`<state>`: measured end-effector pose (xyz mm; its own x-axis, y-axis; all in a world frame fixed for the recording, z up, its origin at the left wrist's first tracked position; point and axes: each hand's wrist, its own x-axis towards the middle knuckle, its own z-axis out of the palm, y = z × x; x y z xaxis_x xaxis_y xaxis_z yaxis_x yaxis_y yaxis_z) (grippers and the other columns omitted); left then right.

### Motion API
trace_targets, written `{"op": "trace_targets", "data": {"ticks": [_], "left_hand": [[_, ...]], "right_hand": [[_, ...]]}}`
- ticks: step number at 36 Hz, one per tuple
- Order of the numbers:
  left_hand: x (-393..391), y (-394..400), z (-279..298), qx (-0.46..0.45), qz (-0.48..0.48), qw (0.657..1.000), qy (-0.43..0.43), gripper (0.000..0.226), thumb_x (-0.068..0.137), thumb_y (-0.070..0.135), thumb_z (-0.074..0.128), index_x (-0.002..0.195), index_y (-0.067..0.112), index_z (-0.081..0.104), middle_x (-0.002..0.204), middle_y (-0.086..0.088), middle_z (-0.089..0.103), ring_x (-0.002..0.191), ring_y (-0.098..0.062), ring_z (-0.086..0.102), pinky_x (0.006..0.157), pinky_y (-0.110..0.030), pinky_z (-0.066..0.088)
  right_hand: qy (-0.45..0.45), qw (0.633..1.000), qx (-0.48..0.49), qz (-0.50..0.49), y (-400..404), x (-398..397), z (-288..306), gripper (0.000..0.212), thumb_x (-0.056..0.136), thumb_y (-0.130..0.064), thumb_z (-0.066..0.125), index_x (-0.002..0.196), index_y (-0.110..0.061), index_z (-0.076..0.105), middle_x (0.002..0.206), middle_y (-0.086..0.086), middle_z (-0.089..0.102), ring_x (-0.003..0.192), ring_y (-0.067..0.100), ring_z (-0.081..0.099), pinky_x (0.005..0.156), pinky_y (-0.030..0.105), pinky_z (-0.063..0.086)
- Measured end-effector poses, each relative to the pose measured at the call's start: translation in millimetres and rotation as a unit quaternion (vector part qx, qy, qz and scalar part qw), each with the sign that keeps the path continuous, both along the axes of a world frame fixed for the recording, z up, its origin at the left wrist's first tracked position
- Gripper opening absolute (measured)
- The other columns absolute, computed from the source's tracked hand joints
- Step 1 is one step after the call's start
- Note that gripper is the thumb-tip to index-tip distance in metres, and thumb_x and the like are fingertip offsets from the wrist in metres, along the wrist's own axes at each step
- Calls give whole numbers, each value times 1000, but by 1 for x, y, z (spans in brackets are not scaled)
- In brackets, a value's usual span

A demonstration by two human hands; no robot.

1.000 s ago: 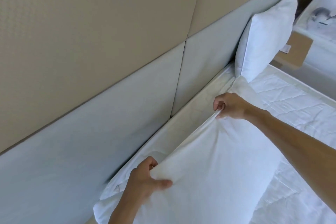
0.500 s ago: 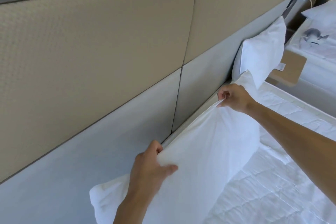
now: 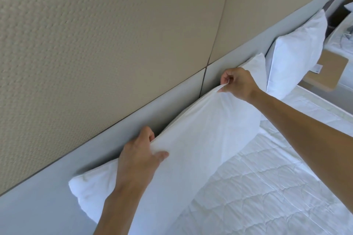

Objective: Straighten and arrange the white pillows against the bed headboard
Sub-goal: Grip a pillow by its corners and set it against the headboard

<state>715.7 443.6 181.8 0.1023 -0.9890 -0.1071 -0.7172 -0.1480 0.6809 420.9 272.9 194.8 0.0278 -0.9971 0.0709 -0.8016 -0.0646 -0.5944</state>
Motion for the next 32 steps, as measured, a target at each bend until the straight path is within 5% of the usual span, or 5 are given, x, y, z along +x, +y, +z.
{"op": "trace_targets", "data": {"ticks": [16,21,24,28,32], "left_hand": [[4,-2,0,16,-18,1000,-10,43,76,31,78,80,25,36,64,9,43,55,-10,41,49,-27,29],[5,4,-12,-56,-97,985,-131,38,81,27,75,96,22,40,95,3,53,89,-20,55,80,-34,48],[15,16,-13,-75,-101,972,-198,40,79,28,77,109,19,52,104,1,55,95,-21,57,83,-35,48],[33,35,-1,-90,-34,963,-253,33,71,28,82,95,20,61,90,5,62,77,-23,63,71,-37,51],[50,45,5,-56,-3,967,-250,15,84,31,70,86,23,58,87,8,60,76,-24,60,67,-35,48]], "right_hand": [[31,999,-15,7,-1,6,11,21,71,-1,81,73,-11,62,69,-5,57,62,4,46,51,3,33],[56,998,21,-3,1,10,-5,20,74,-5,80,76,-12,61,80,4,61,68,11,50,56,16,37],[91,994,46,37,2,17,-4,22,74,-9,81,82,-13,61,88,5,60,84,21,55,64,23,40],[164,977,73,117,10,34,4,35,68,-10,84,98,-12,67,105,4,60,99,23,57,82,31,46],[172,956,113,211,34,67,5,45,68,-17,85,109,-16,67,104,-4,59,91,12,53,76,17,39]]}}
